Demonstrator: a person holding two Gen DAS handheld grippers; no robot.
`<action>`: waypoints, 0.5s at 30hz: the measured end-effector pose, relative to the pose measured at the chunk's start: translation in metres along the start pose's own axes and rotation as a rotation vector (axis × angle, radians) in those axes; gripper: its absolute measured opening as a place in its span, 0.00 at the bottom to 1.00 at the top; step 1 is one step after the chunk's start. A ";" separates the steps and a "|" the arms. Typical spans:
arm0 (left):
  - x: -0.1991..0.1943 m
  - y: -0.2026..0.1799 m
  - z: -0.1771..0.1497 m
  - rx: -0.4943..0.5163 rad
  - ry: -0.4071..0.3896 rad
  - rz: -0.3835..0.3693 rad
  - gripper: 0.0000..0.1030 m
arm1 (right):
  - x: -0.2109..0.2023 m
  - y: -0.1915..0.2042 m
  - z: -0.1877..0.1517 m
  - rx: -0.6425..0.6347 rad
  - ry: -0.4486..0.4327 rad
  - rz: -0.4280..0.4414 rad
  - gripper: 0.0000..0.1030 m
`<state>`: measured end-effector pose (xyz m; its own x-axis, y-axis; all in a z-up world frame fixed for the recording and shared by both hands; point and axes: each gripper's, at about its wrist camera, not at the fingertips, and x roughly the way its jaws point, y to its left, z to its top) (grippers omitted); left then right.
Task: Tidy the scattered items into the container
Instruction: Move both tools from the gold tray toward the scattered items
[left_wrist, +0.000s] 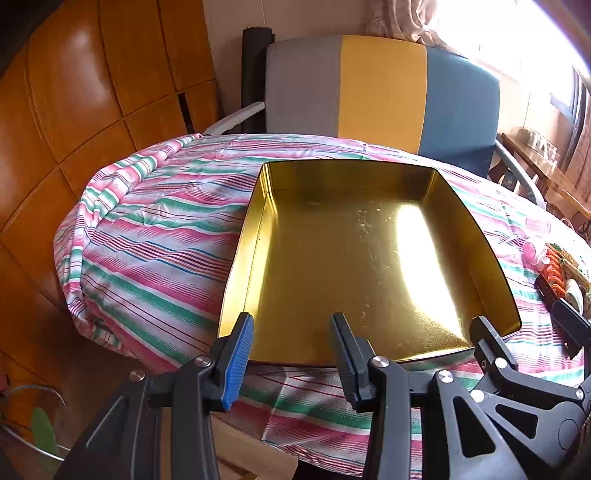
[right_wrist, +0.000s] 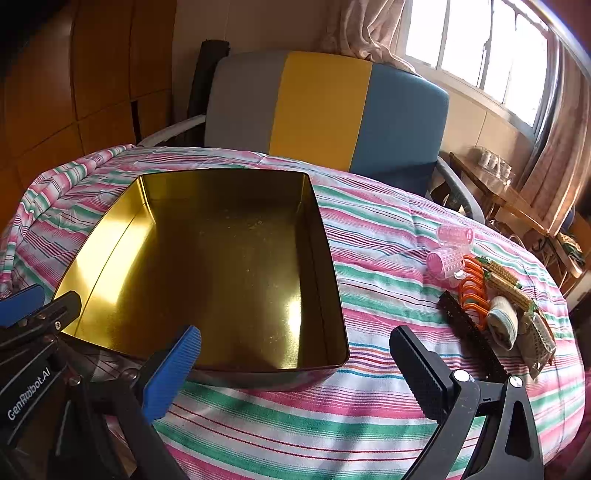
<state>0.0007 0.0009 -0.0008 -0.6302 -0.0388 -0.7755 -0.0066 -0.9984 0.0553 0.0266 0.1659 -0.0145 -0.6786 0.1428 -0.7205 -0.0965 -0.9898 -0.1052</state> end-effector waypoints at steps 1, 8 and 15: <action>0.000 -0.002 -0.001 0.003 0.004 0.001 0.42 | 0.000 0.000 0.000 -0.001 0.001 -0.001 1.00; 0.004 -0.011 -0.006 0.010 0.044 -0.010 0.42 | 0.000 0.002 0.000 -0.007 0.005 -0.010 1.00; 0.004 -0.020 -0.015 0.036 0.055 -0.080 0.42 | -0.004 -0.013 -0.006 0.036 -0.005 -0.018 1.00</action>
<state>0.0101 0.0200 -0.0150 -0.5826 0.0382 -0.8118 -0.0838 -0.9964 0.0132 0.0350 0.1779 -0.0141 -0.6801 0.1604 -0.7154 -0.1347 -0.9865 -0.0931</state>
